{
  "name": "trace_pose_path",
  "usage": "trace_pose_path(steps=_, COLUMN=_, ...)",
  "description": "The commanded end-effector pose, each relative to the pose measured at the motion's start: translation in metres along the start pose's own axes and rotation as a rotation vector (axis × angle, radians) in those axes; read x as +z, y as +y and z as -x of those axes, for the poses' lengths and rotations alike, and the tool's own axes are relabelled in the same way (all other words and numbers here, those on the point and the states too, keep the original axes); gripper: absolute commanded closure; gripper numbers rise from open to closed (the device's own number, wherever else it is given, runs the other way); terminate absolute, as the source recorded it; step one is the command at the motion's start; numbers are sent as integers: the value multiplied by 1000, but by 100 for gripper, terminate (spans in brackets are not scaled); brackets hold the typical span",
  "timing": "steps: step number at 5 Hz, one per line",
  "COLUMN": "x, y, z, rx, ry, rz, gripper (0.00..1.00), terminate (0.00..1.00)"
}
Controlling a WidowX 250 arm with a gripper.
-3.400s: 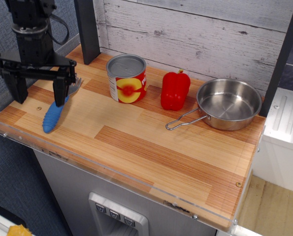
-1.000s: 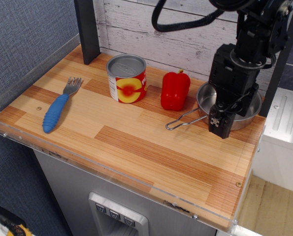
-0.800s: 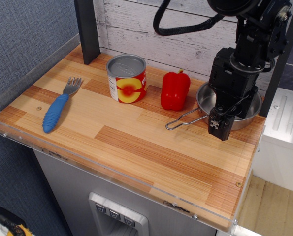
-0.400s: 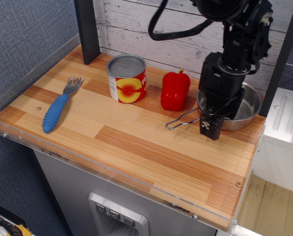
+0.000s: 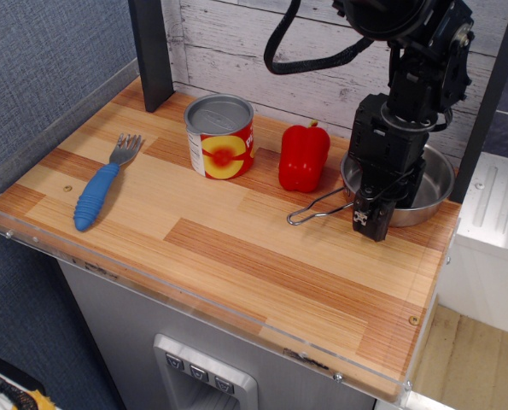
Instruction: Slide the silver pan forward to the center of the table.
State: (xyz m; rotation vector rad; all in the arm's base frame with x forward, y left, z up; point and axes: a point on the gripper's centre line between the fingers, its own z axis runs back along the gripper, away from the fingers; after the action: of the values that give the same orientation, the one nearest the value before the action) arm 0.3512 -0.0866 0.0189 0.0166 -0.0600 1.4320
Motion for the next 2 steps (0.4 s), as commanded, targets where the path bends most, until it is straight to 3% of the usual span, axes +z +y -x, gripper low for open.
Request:
trace_pose_path(steps=1, x=11, y=-16, z=-13, rx=23, ry=59, rz=58, gripper=100, terminate=0)
trace_pose_path(steps=2, x=21, y=-15, z=-10, rx=32, ry=79, rz=82, gripper=100, terminate=0)
